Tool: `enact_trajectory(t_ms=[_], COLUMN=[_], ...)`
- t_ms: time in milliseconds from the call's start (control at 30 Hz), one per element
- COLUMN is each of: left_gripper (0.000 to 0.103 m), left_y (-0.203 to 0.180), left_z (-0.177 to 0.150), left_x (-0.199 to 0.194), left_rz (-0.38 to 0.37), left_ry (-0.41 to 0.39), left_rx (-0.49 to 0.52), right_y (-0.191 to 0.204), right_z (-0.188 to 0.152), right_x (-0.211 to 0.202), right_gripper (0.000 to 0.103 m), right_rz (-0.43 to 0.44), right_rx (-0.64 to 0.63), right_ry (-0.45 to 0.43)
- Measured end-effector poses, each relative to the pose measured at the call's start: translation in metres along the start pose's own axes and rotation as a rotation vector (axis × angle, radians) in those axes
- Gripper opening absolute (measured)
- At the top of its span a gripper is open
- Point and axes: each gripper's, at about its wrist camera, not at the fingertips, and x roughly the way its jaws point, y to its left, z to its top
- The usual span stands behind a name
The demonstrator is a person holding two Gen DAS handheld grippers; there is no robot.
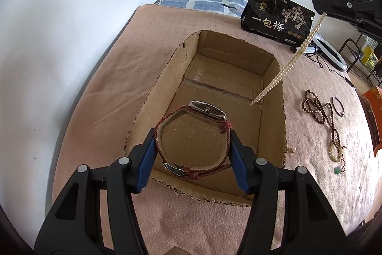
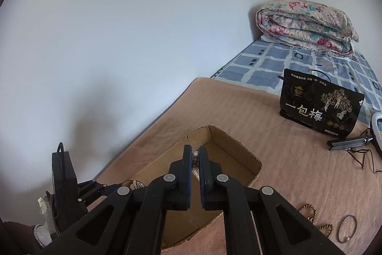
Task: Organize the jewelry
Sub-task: 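Carry the watch over the cardboard box with left tool while right tool lifts pearls over it, then open left tool to drop the watch in the box while right tool releases the pearls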
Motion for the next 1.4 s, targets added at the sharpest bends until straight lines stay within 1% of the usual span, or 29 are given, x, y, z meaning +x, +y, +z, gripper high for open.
enact_trajectory(t_ms=[167, 333, 567, 667, 733, 767, 800, 833, 867, 900, 933, 1000, 1133, 1233, 1400], left_gripper=[0.058, 0.058, 0.059, 0.061, 0.061, 0.061, 0.061, 0.061, 0.061, 0.061, 0.061, 0.061, 0.061, 0.061, 0.061], left_y=[-0.001, -0.003, -0.007, -0.005, -0.004, -0.004, -0.004, -0.004, -0.003, -0.003, -0.003, -0.003, -0.006, -0.011, -0.022], left_z=[-0.003, -0.004, -0.005, -0.004, -0.003, -0.003, -0.003, -0.002, -0.002, -0.002, -0.002, -0.002, -0.001, -0.002, 0.0], left_x=[0.009, 0.011, 0.012, 0.012, 0.011, 0.011, 0.01, 0.01, 0.01, 0.009, 0.009, 0.008, 0.005, 0.002, -0.005], left_rz=[-0.006, -0.013, -0.026, -0.034, -0.036, -0.036, -0.035, -0.035, -0.035, -0.034, -0.035, -0.034, -0.035, -0.035, -0.048], left_ry=[0.027, 0.035, 0.04, 0.039, 0.035, 0.033, 0.03, 0.029, 0.029, 0.028, 0.026, 0.022, 0.014, 0.009, -0.002], left_rx=[0.007, 0.013, 0.022, 0.009, 0.002, 0.0, -0.002, -0.004, -0.006, -0.008, -0.008, -0.006, 0.003, 0.016, 0.04], right_y=[-0.005, -0.008, -0.012, -0.013, -0.013, -0.012, -0.012, -0.012, -0.012, -0.012, -0.013, -0.015, -0.021, -0.026, -0.036], right_z=[-0.013, -0.023, -0.032, -0.034, -0.036, -0.036, -0.036, -0.036, -0.037, -0.038, -0.038, -0.039, -0.04, -0.041, -0.044], right_x=[0.02, 0.033, 0.044, 0.046, 0.045, 0.044, 0.044, 0.043, 0.043, 0.042, 0.04, 0.038, 0.031, 0.023, 0.005], right_gripper=[0.003, 0.003, 0.003, 0.006, 0.028, 0.032, 0.038, 0.048, 0.053, 0.062, 0.068, 0.072, 0.084, 0.088, 0.091], right_rz=[-0.011, -0.014, -0.016, -0.016, -0.02, -0.025, -0.034, -0.045, -0.055, -0.066, -0.079, -0.102, -0.138, -0.161, -0.205], right_rx=[-0.003, 0.009, 0.03, 0.034, 0.035, 0.034, 0.032, 0.031, 0.03, 0.028, 0.026, 0.027, 0.044, 0.055, 0.045], right_ry=[0.05, 0.087, 0.118, 0.125, 0.126, 0.124, 0.126, 0.129, 0.131, 0.13, 0.128, 0.127, 0.122, 0.112, 0.098])
